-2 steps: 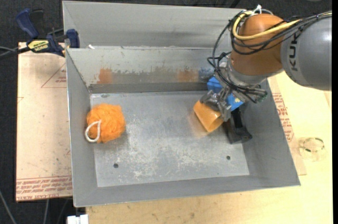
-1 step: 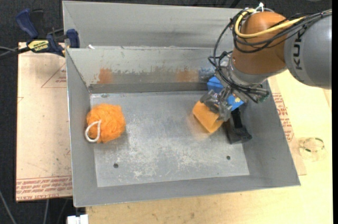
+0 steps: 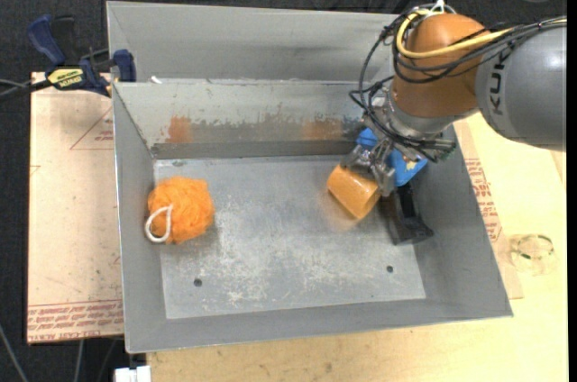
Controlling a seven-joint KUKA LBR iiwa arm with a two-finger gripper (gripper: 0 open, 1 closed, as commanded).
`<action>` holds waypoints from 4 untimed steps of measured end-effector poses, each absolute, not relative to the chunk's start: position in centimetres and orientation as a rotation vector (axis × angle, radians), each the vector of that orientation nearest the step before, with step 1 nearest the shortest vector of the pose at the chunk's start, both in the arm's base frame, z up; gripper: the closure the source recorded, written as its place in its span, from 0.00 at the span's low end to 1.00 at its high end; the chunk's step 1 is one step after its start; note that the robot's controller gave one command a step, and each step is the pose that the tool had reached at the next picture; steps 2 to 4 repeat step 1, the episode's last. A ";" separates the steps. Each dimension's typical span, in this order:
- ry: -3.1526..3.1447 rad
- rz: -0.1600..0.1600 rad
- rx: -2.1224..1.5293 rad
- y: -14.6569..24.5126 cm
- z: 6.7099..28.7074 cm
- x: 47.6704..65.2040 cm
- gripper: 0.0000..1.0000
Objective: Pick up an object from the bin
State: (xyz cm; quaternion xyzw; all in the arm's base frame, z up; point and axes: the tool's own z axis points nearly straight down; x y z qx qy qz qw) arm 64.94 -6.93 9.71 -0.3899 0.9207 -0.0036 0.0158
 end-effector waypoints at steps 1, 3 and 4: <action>2.847 -0.025 -1.215 -7.2 9.8 65.4 1.00; 2.847 -0.025 -1.215 -7.2 9.8 65.4 1.00; 2.847 -0.025 -1.215 -7.2 9.8 65.4 1.00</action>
Offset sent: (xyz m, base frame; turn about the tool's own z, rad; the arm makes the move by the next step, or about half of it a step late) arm -0.0156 0.0164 0.1040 -0.0434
